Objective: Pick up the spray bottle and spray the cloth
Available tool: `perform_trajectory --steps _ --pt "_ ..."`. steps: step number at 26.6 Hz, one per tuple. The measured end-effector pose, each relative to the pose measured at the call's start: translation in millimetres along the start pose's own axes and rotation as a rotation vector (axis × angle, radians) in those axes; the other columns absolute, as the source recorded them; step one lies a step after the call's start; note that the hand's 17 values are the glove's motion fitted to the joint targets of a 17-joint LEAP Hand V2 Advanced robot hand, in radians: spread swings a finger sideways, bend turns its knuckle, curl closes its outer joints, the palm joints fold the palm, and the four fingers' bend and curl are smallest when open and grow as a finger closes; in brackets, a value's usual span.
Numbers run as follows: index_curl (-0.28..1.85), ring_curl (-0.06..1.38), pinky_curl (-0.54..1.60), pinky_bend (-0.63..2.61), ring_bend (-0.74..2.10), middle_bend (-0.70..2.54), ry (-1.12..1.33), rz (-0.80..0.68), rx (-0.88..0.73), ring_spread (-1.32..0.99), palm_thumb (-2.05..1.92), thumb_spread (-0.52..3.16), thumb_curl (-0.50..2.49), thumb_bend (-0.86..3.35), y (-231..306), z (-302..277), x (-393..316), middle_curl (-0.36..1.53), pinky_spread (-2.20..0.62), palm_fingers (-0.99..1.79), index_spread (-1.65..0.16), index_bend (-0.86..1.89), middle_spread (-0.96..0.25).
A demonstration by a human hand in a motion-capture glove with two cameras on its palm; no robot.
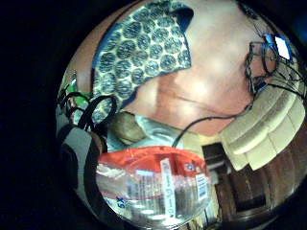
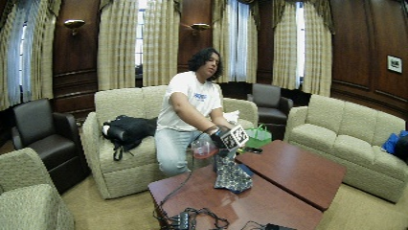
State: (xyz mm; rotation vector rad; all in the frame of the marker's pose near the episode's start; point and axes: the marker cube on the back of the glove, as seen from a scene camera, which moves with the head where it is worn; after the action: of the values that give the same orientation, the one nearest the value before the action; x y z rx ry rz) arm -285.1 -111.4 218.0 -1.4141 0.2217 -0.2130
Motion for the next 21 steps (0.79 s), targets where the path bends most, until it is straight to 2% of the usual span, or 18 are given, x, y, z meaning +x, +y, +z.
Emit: perform_trajectory --steps 11,21 --pt "0.58 0.46 0.39 0.4 0.68 0.6 -0.226 -0.313 0.282 -0.2 0.93 0.24 0.83 -0.03 64 -32 -49 0.52 -0.29 1.38 -0.28 0.26 -0.2" --pt "0.58 0.46 0.39 0.41 0.68 0.6 -0.511 -0.497 0.578 -0.2 0.93 0.24 0.83 -0.03 62 -25 -71 0.52 -0.29 1.38 -0.28 0.26 -0.2"
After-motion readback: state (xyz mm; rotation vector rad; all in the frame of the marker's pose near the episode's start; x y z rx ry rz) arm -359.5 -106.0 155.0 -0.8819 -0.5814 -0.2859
